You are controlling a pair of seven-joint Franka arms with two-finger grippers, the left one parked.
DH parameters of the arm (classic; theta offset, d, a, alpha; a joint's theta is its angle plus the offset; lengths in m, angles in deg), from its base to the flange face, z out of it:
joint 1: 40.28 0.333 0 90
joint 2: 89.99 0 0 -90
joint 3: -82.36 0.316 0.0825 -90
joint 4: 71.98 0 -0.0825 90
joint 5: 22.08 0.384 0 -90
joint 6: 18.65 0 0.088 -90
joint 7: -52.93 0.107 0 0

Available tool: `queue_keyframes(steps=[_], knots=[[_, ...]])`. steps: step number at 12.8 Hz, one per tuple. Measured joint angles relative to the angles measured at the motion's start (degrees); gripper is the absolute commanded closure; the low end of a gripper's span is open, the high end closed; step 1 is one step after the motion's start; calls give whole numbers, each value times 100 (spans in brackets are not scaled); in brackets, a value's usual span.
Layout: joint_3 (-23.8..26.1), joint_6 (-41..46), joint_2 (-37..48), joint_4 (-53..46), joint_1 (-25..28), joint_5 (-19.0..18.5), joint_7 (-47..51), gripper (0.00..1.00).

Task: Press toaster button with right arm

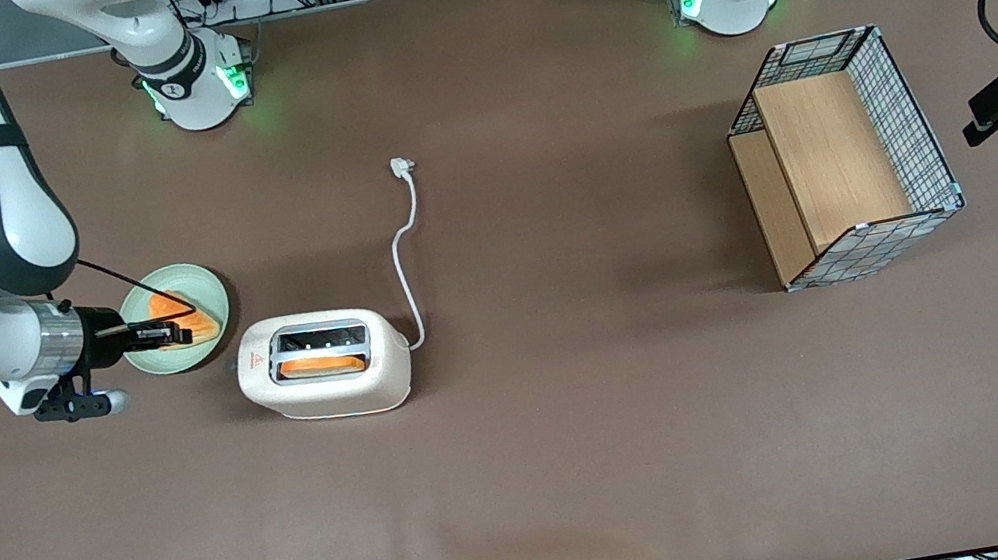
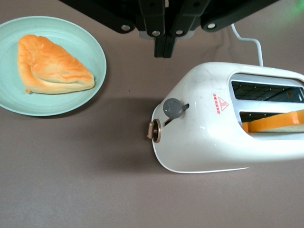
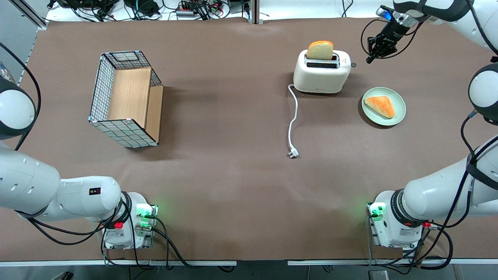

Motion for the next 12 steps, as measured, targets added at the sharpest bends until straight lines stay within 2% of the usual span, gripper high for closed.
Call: queue_keyframes(steps=[7, 12], knots=[[15, -460, -306, 1, 212, 305, -4, 98], [9, -773, -544, 3, 238, 318, -39, 98]])
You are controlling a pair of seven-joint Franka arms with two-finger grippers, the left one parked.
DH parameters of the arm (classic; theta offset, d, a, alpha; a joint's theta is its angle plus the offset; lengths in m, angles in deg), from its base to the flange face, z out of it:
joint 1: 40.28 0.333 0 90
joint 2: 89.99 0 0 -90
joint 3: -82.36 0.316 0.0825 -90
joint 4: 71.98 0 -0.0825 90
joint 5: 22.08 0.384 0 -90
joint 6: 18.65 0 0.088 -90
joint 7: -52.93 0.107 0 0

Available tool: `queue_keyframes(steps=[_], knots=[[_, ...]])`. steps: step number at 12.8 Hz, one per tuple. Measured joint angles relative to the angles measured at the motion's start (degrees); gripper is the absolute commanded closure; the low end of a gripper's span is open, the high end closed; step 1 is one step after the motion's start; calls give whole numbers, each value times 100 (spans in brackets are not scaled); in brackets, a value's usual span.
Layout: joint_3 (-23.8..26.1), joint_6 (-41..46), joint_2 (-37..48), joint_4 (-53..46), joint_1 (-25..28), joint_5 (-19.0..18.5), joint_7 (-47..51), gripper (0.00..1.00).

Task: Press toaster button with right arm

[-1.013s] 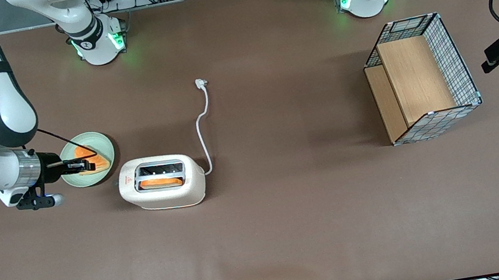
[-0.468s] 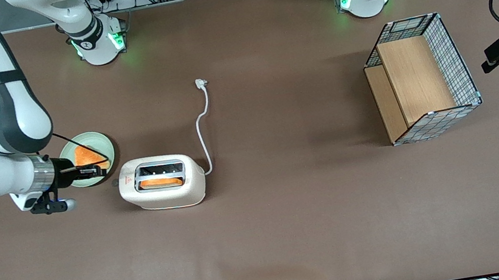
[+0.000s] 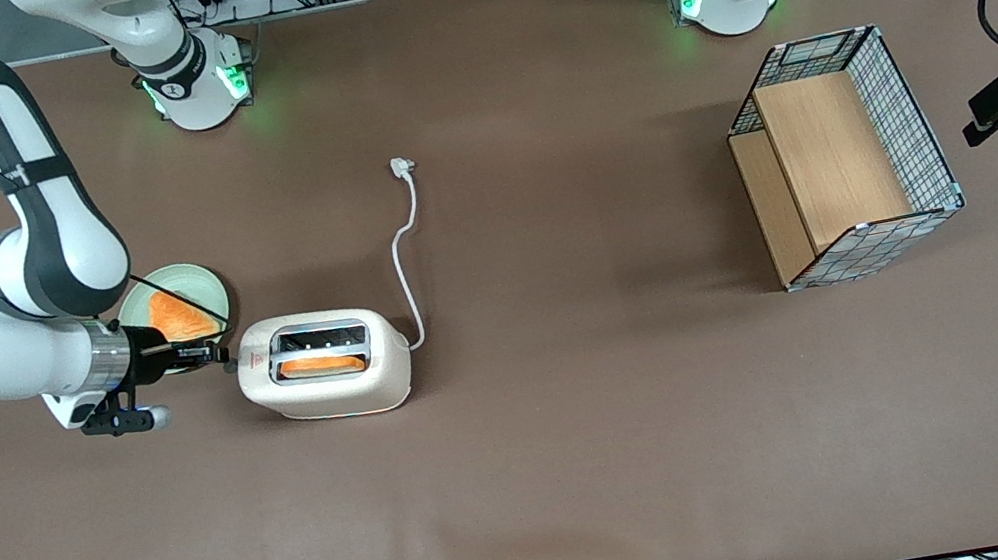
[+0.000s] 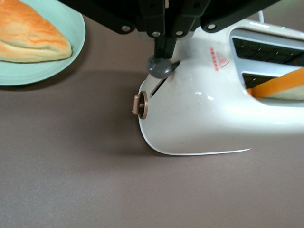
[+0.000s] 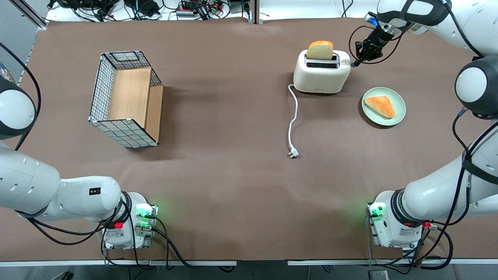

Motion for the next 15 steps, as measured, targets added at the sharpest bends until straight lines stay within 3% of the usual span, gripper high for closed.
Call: queue_keyframes(steps=[15], knots=[[-42, -212, -578, -3, -107, 661, -387, 98]])
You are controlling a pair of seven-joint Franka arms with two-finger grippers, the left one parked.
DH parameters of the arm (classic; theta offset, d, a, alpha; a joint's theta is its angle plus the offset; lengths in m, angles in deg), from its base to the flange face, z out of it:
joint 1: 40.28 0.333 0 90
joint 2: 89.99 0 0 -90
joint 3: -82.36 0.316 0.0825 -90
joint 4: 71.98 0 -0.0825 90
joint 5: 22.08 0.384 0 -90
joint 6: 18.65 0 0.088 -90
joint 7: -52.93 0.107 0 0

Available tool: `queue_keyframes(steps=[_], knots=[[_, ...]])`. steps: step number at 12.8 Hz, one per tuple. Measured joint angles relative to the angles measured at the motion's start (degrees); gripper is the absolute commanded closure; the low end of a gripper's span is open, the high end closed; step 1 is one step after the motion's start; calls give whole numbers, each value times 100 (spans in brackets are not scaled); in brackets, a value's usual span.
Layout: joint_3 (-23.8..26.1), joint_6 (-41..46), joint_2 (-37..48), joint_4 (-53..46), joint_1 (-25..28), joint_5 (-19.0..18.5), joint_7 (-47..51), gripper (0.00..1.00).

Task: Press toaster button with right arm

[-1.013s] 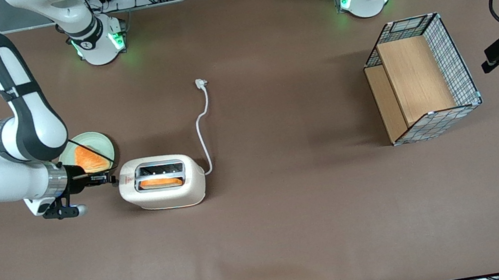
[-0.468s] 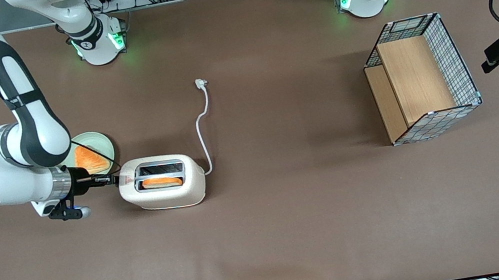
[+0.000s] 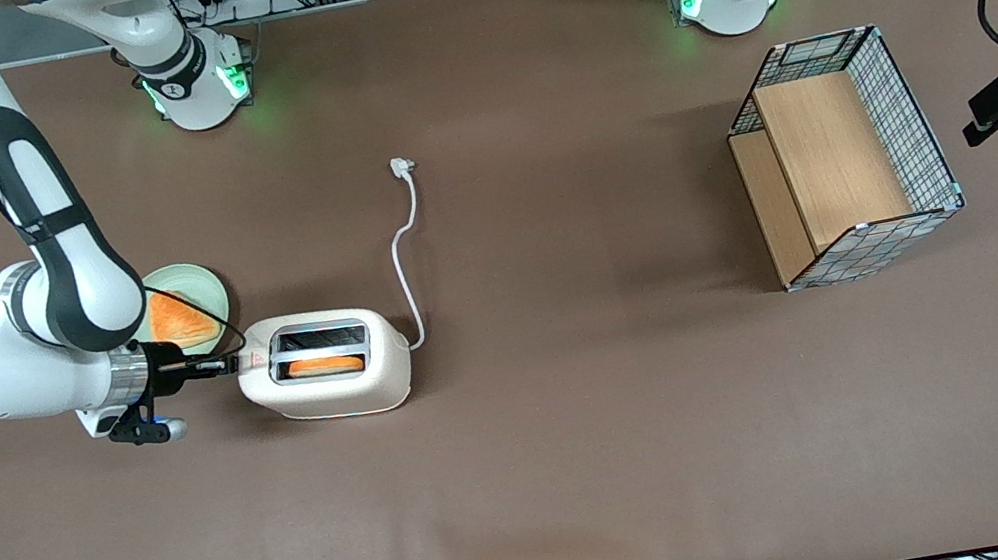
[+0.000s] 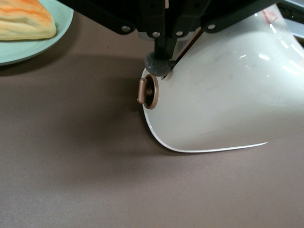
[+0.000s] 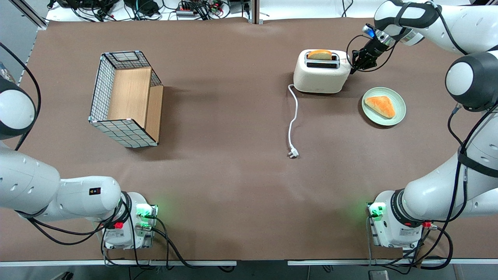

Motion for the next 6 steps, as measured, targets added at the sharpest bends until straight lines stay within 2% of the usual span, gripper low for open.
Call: queue_keyframes(steps=[6], knots=[[-9, -46, -91, -4, -15, 113, -4, 98]])
